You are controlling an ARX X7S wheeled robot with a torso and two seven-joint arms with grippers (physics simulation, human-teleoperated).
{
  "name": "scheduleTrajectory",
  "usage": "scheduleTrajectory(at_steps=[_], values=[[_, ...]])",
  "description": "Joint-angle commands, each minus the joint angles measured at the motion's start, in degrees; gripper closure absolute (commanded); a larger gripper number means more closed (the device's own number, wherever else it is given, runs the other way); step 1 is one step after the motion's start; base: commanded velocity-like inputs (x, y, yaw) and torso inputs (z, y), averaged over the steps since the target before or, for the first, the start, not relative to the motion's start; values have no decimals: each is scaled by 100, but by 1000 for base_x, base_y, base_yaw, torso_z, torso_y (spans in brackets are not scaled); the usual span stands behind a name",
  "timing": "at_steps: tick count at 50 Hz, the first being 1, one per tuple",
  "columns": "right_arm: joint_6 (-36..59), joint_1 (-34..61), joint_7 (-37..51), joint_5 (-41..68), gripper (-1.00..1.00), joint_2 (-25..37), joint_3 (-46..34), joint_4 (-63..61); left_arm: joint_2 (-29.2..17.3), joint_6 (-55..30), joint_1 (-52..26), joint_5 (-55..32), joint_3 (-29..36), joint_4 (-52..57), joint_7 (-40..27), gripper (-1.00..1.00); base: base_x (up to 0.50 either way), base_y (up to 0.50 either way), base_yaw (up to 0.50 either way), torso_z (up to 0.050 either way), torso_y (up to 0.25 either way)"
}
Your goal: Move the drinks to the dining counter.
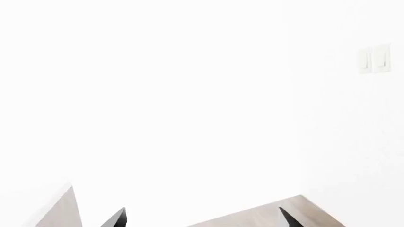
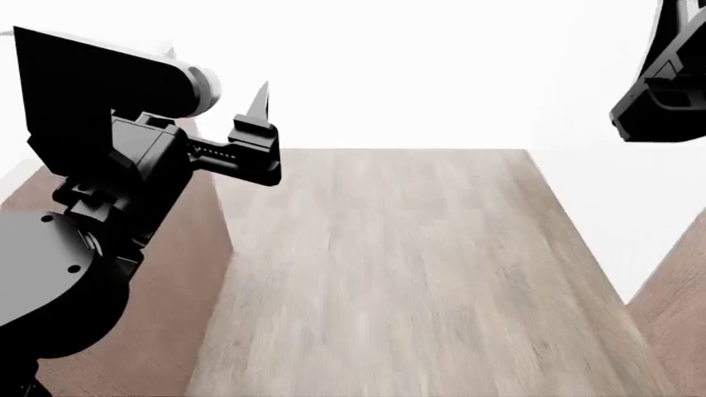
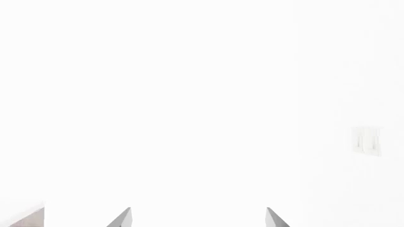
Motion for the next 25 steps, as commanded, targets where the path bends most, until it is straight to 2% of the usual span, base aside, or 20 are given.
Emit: scheduleTrajectory(at_steps=[1,25], values=[[-15,-58,-4,-27,-100,26,12,-17,-45,83,36,-7,53,-23,-11,-100,-49,-500,0,0,0],[-204,-363,-75,-271,-100,137,-27,-78,-98,201,62,14,206,-57,-34,-100,-46,-500,0,0,0]])
